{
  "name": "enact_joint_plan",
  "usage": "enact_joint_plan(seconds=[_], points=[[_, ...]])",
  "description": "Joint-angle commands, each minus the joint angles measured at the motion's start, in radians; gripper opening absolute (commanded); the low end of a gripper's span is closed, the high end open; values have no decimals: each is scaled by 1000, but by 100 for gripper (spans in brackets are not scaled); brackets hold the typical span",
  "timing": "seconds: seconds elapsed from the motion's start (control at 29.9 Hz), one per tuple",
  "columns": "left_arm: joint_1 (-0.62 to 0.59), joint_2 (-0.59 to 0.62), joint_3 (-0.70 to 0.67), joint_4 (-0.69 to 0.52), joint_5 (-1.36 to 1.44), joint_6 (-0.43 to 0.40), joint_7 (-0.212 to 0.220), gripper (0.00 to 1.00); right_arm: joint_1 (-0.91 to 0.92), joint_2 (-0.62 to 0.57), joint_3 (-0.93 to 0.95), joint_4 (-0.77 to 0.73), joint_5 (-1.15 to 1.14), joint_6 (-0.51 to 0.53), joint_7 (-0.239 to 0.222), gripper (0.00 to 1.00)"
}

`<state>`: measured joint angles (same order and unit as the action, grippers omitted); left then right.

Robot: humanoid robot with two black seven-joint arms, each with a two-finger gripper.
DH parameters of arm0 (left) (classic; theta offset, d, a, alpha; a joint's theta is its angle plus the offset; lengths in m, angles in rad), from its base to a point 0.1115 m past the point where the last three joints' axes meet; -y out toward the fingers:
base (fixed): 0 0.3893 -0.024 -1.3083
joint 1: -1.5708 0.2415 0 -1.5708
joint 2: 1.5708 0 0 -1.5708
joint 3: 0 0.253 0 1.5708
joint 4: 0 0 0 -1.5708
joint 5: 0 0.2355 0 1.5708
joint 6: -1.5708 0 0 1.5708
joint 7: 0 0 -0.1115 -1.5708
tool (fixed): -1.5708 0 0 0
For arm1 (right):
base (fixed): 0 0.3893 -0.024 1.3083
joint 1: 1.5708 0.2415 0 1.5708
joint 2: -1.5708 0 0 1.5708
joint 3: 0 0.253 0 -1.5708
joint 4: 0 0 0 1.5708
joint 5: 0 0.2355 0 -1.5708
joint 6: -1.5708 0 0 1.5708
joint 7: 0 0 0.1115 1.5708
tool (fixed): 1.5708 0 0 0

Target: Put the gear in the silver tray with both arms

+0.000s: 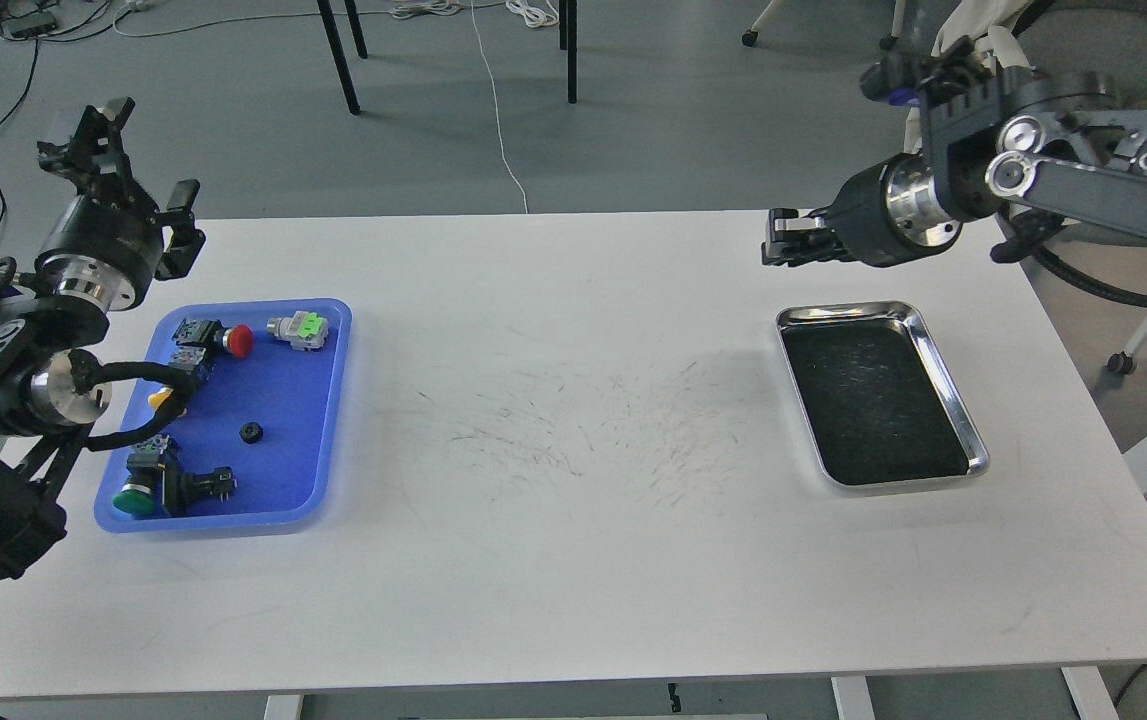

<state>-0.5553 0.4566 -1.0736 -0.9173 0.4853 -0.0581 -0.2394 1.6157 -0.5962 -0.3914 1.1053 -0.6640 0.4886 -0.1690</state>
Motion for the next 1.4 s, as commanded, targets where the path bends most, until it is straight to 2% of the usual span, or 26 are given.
enact_joint_plan(seconds=[0.0,0.27,0.47,0.7,1.0,1.07,1.14,1.2,1.37], points=[[-2,-6,1,-2,1,14,0,98,-31,-85,0,-27,-26,0,5,2],[0,-12,4,-11,2,21,2,98,-200,-83,3,-122,-117,0,19,2],[-3,-7,4,-11,4,21,3,98,-315,12,2,-163,-121,-99,17,1],[-8,-4,4,-11,7,21,3,98,-373,136,3,-349,-120,-125,25,1],[-9,4,4,-11,7,21,3,98,-427,217,2,-427,-120,-148,29,4],[-9,4,4,-11,7,21,3,98,-430,219,3,-435,-120,-148,29,13],[-11,5,4,-11,7,21,3,98,-430,217,2,-439,-120,-154,29,31],[-12,5,4,-11,7,20,3,98,-431,219,5,-456,-118,-168,36,75],[-12,8,3,-11,7,20,3,98,-434,219,52,-464,-115,-191,45,89]])
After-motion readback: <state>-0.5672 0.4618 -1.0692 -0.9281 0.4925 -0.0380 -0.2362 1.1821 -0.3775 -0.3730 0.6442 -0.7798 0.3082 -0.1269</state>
